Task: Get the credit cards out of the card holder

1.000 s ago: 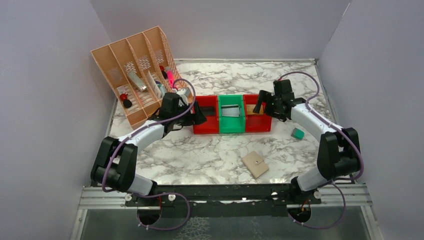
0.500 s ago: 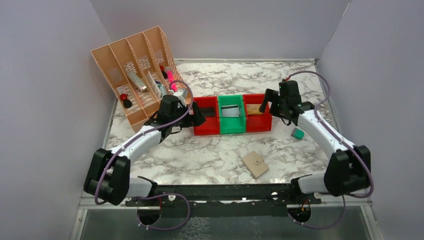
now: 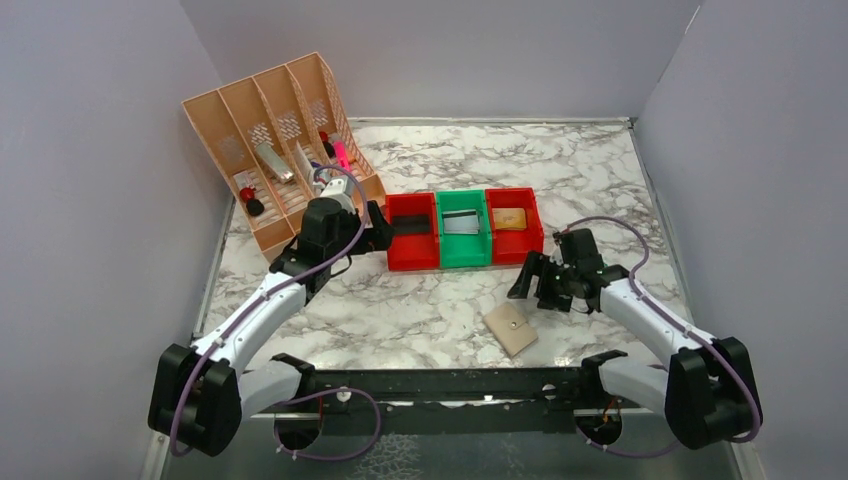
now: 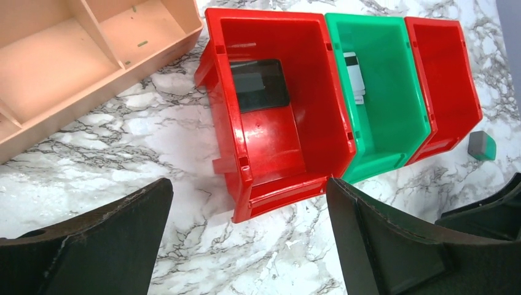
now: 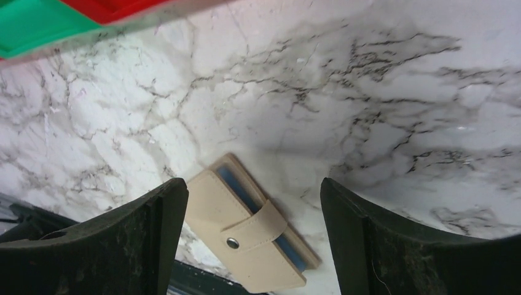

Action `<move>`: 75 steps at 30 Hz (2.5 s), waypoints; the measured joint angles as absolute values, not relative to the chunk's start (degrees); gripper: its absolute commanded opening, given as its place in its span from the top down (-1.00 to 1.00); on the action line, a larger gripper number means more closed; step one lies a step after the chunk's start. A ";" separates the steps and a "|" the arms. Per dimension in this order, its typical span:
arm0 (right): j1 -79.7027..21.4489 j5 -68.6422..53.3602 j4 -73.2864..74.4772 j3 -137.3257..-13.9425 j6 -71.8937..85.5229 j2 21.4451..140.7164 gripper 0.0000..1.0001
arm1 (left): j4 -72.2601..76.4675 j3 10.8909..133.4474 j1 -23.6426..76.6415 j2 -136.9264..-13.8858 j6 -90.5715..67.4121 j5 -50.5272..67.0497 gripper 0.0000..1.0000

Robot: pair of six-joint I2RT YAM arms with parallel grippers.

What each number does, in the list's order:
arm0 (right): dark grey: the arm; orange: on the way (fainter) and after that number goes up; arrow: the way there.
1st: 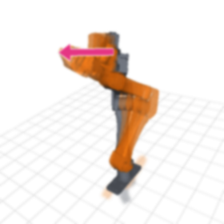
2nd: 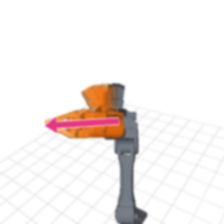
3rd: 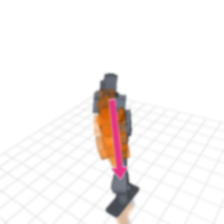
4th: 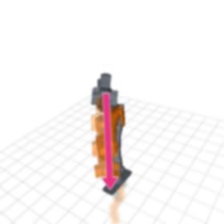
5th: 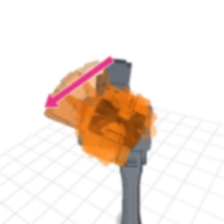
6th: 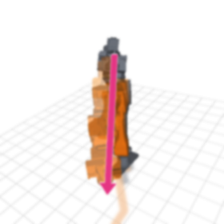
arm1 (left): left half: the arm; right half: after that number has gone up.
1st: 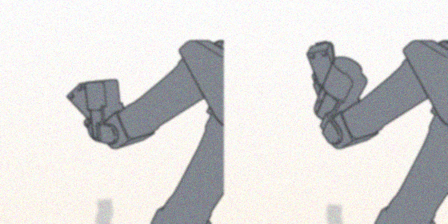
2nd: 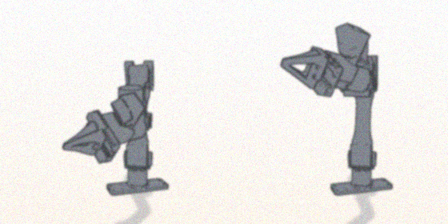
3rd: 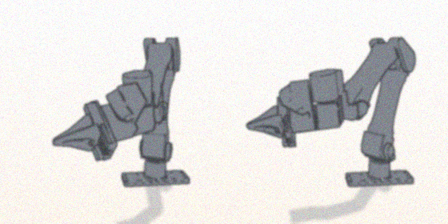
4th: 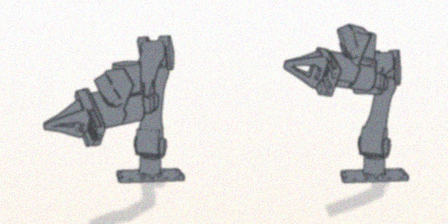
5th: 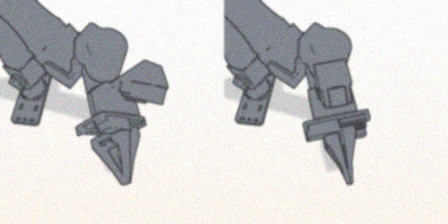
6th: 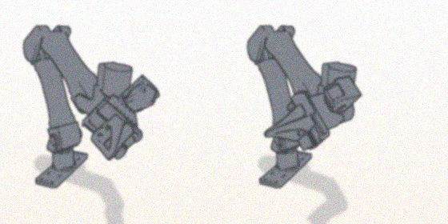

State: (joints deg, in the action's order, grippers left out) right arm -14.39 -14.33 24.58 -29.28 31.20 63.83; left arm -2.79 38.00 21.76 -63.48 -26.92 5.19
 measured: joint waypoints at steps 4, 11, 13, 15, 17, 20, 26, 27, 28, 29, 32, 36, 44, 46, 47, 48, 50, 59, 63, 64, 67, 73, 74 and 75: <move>-15.97 -16.19 25.74 -29.15 31.88 62.30 -0.61 | -2.22 37.56 21.76 -62.04 -27.14 5.04 -0.97; -28.18 -11.75 29.65 -31.22 37.10 62.63 -0.67 | -1.37 35.05 21.76 -61.39 -28.25 7.57 -0.89; -31.53 -7.94 31.59 -31.79 39.29 63.18 -0.67 | -1.48 34.54 21.76 -61.39 -28.21 8.62 -0.88; -34.37 -4.47 33.45 -31.86 41.25 63.42 -0.64 | -1.74 34.48 21.76 -61.39 -28.01 9.67 -0.88; -37.17 -1.83 35.31 -32.38 43.03 64.29 -0.58 | -1.98 34.48 21.76 -61.39 -27.77 10.31 -0.87; -42.02 1.43 37.85 -35.18 45.21 68.29 -0.37 | -2.33 34.48 21.76 -61.39 -27.53 11.42 -0.84; -50.00 4.97 37.98 -39.35 48.69 75.26 -0.07 | -2.46 34.13 21.76 -61.36 -27.18 13.72 -0.75; -50.35 4.84 36.95 -39.90 49.04 76.14 -0.06 | -2.37 33.89 21.76 -61.36 -27.24 14.11 -0.74; -50.52 4.58 35.62 -40.40 49.36 77.17 -0.05 | -2.35 33.65 21.78 -61.36 -27.29 14.52 -0.72; -50.57 3.88 33.74 -40.82 49.91 78.26 -0.05 | -2.33 33.43 21.78 -61.39 -27.38 15.05 -0.72; -50.57 -0.34 22.92 -40.91 53.74 81.14 -0.04 | -2.24 32.51 22.06 -61.39 -27.68 16.40 -0.71; -50.74 -3.29 13.85 -40.71 57.34 84.40 -0.23 | -2.24 30.70 23.07 -61.10 -28.75 17.72 -0.67; -51.70 2.04 15.88 -43.64 54.61 81.95 -0.29 | -1.89 27.27 26.52 -60.27 -31.90 18.61 -0.54; -51.70 3.20 17.76 -44.60 51.81 80.49 -0.21 | -1.61 26.98 27.68 -60.58 -32.47 18.57 -0.47; -51.68 3.49 18.33 -45.15 50.26 80.05 -0.19 | -1.32 26.98 28.18 -60.93 -32.80 18.55 -0.45; -51.70 3.53 18.61 -45.65 48.51 79.75 -0.17 | -1.10 26.98 28.67 -61.45 -33.21 18.48 -0.45; -51.81 2.98 18.46 -45.93 44.95 79.11 -0.13 | -0.80 26.98 29.21 -62.65 -33.78 18.41 -0.42; -54.63 2.59 21.47 -51.66 39.00 83.72 -0.06 | 0.91 24.69 29.63 -63.48 -37.69 18.52 -0.34; -57.45 4.64 22.98 -54.43 38.70 85.56 -0.03 | 0.93 24.40 29.76 -63.20 -37.71 19.22 -0.30; -57.89 5.10 23.29 -54.63 38.70 86.00 -0.03 | 0.95 24.40 29.76 -63.20 -37.71 19.31 -0.30; -59.07 6.42 24.62 -55.13 38.68 88.16 -0.03 | 1.02 24.21 29.76 -62.65 -37.82 19.29 -0.30; -59.64 7.29 25.78 -55.42 38.44 93.06 0.05 | 1.63 23.00 29.76 -60.42 -38.44 19.25 -0.25; -59.64 7.55 26.11 -55.86 38.48 93.34 0.07 | 1.67 22.98 29.76 -60.40 -38.44 19.27 -0.22; -59.64 8.03 26.59 -56.27 38.50 93.78 0.09 | 1.85 22.92 29.76 -60.40 -38.44 19.35 -0.21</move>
State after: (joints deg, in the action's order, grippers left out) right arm -59.64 8.03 26.59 -56.27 38.50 93.78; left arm 1.85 22.92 29.76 -60.40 -38.44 19.35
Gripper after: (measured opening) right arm 0.480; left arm 0.631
